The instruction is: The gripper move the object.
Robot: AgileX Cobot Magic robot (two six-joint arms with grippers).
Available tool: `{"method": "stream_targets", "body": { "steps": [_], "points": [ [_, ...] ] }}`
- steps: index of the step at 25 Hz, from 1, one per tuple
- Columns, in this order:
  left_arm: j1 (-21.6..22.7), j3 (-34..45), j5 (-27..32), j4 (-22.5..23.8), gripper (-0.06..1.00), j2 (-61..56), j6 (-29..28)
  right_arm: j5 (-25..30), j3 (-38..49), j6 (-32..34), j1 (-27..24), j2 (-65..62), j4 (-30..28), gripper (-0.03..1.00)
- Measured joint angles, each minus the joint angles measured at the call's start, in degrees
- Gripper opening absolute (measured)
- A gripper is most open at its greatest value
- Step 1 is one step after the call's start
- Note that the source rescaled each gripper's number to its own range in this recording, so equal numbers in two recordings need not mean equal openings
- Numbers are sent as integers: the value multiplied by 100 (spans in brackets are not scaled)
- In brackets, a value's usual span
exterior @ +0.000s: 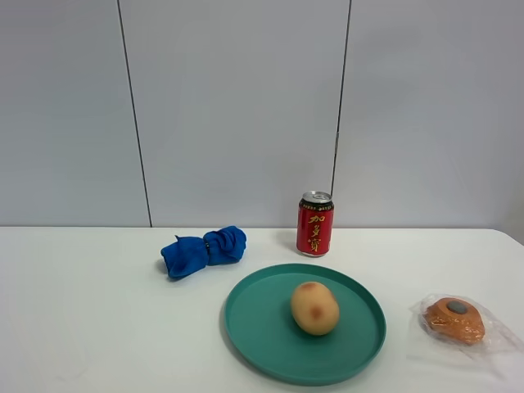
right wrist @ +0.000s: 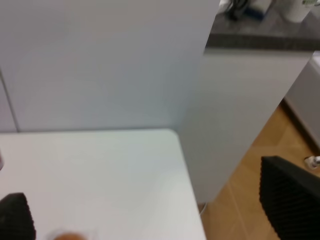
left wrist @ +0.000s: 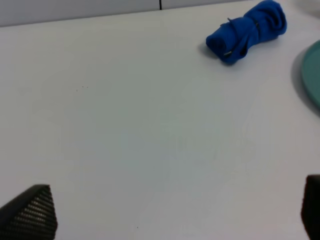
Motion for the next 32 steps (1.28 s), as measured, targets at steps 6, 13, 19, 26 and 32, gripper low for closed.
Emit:
{"method": "stream_targets", "body": {
  "steps": [6, 13, 19, 26, 32],
  "points": [
    [0, 0, 0, 0, 100, 0, 0, -238, 1886, -490, -1230, -1027, 1458, 89],
    [0, 0, 0, 0, 100, 0, 0, -621, 4141, -547, -1764, -2569, 2105, 89],
    [0, 0, 0, 0, 100, 0, 0, -630, 5103, 23, -1770, -3210, 2060, 89],
    [0, 0, 0, 0, 100, 0, 0, -742, 5551, 333, -1770, -3770, 1763, 89],
    [0, 0, 0, 0, 100, 0, 0, -802, 5986, 515, -1770, -4255, 1629, 89]
  ]
}}
